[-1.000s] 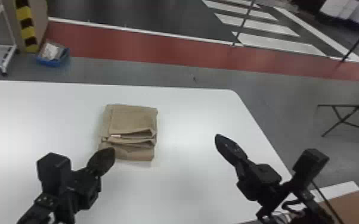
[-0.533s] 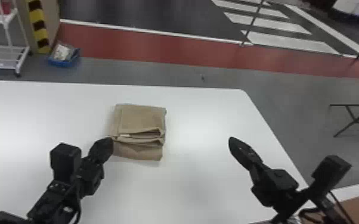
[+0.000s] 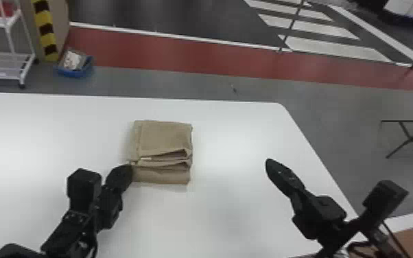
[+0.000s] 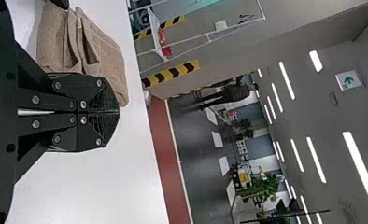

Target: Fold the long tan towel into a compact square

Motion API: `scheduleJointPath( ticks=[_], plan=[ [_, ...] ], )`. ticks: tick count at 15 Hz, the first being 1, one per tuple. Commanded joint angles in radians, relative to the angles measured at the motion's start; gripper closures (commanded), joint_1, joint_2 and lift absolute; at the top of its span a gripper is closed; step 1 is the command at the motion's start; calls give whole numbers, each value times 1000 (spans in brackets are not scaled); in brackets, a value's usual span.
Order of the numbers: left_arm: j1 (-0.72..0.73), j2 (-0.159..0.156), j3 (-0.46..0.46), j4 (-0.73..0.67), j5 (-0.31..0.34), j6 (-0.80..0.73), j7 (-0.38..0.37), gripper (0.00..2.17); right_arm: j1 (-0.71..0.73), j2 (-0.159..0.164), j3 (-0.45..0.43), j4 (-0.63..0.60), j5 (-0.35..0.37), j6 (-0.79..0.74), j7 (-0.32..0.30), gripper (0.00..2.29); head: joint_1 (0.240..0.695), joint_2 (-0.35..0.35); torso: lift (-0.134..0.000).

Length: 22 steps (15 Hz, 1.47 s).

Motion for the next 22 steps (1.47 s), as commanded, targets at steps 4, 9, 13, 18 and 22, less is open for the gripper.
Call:
scheduleJointPath(
  ticks=[4,9,13,18,22],
  plan=[
    [53,4,-49,-107,2,82,-2,2128,0,0,-5,10,-7,-17,1,2132,695,-350,-124],
    [56,7,-12,-133,-1,67,8,2128,1,0,-8,13,-17,-23,1,2132,695,-350,-124],
    [60,13,4,-193,-1,27,44,2111,-28,-6,-6,25,11,-29,-2,1575,695,-350,-124],
    [105,25,31,-380,-27,33,95,1096,-194,-11,6,111,100,-10,0,110,695,-340,-124],
    [128,41,48,-437,-57,42,133,255,-419,-29,92,322,128,-32,0,188,695,-322,-124]
  ],
)
